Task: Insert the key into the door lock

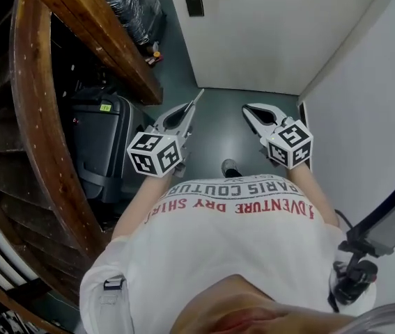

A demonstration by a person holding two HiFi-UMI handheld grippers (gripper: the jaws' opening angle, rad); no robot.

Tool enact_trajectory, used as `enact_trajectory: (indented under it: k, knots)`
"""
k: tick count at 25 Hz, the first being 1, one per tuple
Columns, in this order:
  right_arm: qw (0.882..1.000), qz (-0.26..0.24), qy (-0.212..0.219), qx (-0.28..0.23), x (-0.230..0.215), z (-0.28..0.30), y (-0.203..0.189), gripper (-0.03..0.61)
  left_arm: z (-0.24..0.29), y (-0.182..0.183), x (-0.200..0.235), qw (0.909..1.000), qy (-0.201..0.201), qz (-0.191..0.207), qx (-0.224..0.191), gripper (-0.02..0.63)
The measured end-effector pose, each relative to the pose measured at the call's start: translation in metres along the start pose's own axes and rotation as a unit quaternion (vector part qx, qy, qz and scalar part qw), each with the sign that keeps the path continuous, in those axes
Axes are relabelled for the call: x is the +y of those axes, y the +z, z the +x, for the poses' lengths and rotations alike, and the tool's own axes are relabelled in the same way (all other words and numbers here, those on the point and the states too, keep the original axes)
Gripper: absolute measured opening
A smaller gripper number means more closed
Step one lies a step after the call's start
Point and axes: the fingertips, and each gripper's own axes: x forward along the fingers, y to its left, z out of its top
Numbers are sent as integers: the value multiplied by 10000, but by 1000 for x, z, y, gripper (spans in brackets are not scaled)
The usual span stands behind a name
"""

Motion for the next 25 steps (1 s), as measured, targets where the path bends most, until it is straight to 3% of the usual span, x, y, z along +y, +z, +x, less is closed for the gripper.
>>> enact_trajectory:
  k: [5, 9, 13, 18, 25]
  knots:
    - [9999, -23, 129, -39, -89, 46, 22, 3, 92, 39, 36, 10000, 83, 48, -18, 23]
    - [9995, -226, 203, 31, -135, 67, 36, 3, 134, 63, 50, 9997, 85, 16, -220, 23]
    - [9991, -297, 288, -9, -166, 92, 52, 3, 155, 70, 72, 9993, 201, -216, -220, 23]
    - [9971, -540, 526, -73, -183, 128, 74, 3, 176, 84, 100, 9989, 293, -251, -263, 23]
    - [9945, -900, 540, -33, -236, 180, 116, 3, 223, 119, 140, 9990, 305, -166, -272, 23]
